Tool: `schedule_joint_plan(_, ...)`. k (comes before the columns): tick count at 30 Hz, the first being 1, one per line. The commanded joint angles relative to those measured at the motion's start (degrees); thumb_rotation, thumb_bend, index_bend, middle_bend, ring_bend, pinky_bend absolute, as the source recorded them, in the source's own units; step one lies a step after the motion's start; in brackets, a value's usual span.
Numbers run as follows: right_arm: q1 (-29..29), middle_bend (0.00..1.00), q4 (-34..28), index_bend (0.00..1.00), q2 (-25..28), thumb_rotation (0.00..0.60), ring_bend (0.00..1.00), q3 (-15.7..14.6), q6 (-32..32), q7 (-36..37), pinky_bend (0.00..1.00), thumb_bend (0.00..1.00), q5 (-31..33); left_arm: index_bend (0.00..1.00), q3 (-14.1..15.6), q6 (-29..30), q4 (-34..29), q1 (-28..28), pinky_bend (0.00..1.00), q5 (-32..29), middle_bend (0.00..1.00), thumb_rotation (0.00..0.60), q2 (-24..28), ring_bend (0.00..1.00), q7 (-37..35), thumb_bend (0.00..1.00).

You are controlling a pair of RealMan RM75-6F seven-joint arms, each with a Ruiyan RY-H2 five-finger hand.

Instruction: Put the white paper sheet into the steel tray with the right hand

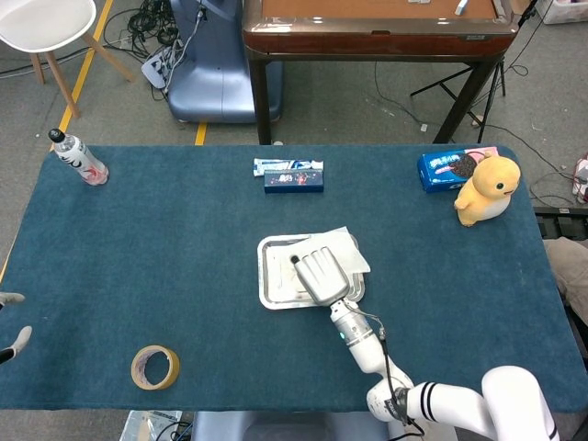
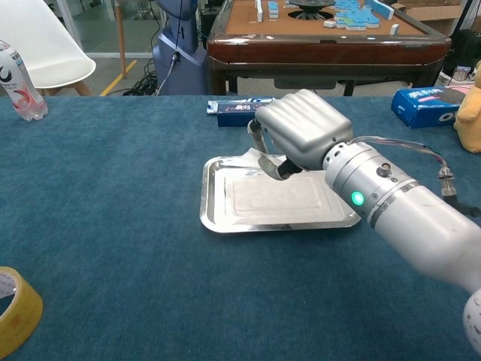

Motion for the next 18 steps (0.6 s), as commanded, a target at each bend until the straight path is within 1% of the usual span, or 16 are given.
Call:
schedule_joint_plan(1,0.28,1.00,0.26,0.58,-0.27,0.600,1.00,0.24,-0.84,1.32,1.00,0.46,0.63,0.39,-0.04,0.27,-0.28,0.20,0.46,0.02,0.38,0.600,0.36,0.29,-0.12,0.26)
schedule_joint_plan(7,0.51,1.00,0.60,0.58,-0.67,0.600,1.00,0.53,-1.36,2.04,1.00,0.46,1.56,0.43,0.21,-0.31,-1.01,0.32,0.46,-0.47,0.38,0.600,1.18,0.29,0.40,0.26)
schedule_joint_plan(12,0.54,1.00,-0.14,0.58,-0.96,0.600,1.00,1.48,-2.58,2.57,1.00,0.46,4.14,0.50,0.61,-1.75,-2.18,0.20,0.46,-1.54,0.40,0.600,2.17,0.30,2.04,0.26)
schedule_joint_plan(15,0.53,1.00,-0.97,0.58,-1.08,0.600,1.00,1.90,-2.60,1.91,1.00,0.46,5.37,0.53,0.74,-2.44,-2.60,0.03,0.46,-1.93,0.41,0.600,2.47,0.30,2.61,0.26)
schedule_joint_plan(18,0.33,1.00,-2.02,0.58,-1.43,0.600,1.00,2.23,-2.30,0.53,1.00,0.46,6.97,0.54,0.95,-2.85,-2.71,0.01,0.46,-2.12,0.41,0.600,2.66,0.30,2.95,0.26)
